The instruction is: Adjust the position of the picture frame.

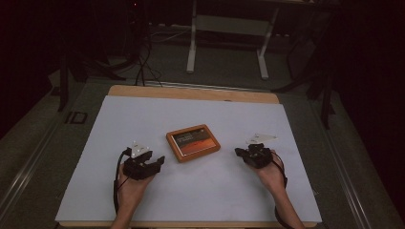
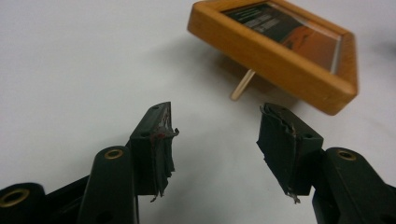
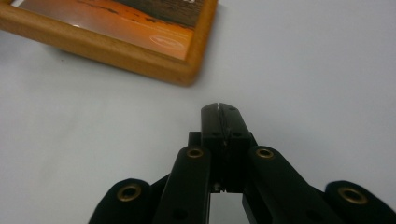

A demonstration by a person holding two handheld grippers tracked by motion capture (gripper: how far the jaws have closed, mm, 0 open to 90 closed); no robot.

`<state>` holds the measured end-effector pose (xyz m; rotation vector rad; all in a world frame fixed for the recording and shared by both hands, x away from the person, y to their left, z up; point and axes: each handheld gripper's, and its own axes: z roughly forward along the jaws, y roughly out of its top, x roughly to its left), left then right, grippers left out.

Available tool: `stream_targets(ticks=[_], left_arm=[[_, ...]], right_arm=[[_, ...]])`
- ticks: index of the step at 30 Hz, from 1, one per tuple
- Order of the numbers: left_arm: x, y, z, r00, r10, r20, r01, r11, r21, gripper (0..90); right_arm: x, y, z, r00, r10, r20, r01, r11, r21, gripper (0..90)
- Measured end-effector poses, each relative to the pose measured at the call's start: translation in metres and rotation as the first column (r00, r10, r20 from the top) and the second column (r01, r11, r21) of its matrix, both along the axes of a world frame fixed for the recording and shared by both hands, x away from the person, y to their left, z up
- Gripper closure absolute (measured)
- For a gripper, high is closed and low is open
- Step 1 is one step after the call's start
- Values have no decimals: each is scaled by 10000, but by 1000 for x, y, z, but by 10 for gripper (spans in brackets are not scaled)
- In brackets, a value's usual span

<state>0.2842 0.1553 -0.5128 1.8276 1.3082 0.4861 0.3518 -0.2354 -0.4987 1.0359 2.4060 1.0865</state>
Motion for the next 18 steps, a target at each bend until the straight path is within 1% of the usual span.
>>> stream_targets(ticks=[1,5,6,8,12,15,18], left_arm=[[0,0,1,10000,-8,5,8,10000,-46,450],[4,-2,3,9992,-386,-53,385,9987,-327,450],[5,-3,3,9989,-458,-83,455,9982,-393,450],[6,-5,4,9984,-566,-89,563,9981,-268,450],[8,-7,6,9973,-725,-76,722,9968,-352,450],[9,-8,7,9962,-858,-160,850,9953,-458,455],[11,-10,7,9947,-1007,-192,997,9938,-490,454]], right_arm=[[2,6,0,10000,74,-5,-74,10000,-13,900],[11,21,-4,9998,221,-7,-221,9998,-8,900],[13,26,-5,9997,248,-66,-248,9997,-1,900],[17,34,-9,9995,283,-131,-282,9996,6,900],[24,52,-14,9992,359,-164,-359,9993,60,900],[29,64,-13,9990,433,-120,-431,9990,122,900],[32,72,-11,9988,485,-91,-484,9987,163,900]])
